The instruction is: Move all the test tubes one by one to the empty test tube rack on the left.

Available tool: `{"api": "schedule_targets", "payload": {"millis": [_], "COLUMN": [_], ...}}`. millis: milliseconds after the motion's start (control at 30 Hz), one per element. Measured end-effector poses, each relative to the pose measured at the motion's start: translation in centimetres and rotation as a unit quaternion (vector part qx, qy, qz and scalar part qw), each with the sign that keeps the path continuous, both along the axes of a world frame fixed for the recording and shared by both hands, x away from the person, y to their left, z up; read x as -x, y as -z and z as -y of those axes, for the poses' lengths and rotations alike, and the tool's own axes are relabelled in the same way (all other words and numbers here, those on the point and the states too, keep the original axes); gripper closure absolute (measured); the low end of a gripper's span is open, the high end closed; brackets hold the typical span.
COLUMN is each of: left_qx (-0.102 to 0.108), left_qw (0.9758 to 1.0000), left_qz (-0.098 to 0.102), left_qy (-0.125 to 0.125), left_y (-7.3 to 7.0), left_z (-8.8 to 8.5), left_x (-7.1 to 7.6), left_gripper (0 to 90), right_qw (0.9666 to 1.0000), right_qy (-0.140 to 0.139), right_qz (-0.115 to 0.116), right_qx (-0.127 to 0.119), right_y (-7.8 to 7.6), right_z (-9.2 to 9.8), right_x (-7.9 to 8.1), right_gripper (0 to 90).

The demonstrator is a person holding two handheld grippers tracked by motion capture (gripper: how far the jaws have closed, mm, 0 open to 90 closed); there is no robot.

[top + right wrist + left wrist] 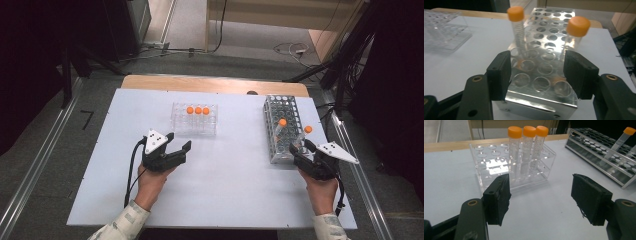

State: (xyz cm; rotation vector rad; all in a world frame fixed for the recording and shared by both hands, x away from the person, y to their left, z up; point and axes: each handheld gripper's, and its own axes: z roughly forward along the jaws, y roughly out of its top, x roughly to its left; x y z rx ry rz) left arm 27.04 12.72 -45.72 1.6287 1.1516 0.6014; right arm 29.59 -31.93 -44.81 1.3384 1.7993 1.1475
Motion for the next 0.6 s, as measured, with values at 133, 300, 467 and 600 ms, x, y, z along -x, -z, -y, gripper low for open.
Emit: {"api": "schedule_targets", "payload": {"millis": [133,300,467,600], "left_qx": [0.001,0.0,0.0,0.0], "left_qw": [1.0,1.0,1.0,1.0], "left_qz": [0.001,0.001,-0.001,-0.002], "left_qy": [0.003,0.008,0.009,0.009], "left_y": [0.0,0.0,0.1,0.1], "left_z": [0.2,0.4,0.5,0.5], "left_x": [0.1,0.2,0.2,0.2], "left_gripper": [31.7,31.7,31.7,31.8], "right_qw": [0.9996,0.9989,0.9985,0.9987], "right_qy": [0.027,0.046,0.051,0.05], "right_qz": [-0.003,-0.008,-0.017,-0.01], "right_qx": [-0.001,0.005,0.004,0.007], "right_y": [0.4,0.9,1.3,1.2], "right_z": [0.7,1.0,1.2,1.2], "right_x": [-1.3,-3.2,-4.7,-4.8], "right_gripper": [41.0,48.4,59.8,71.0]}}
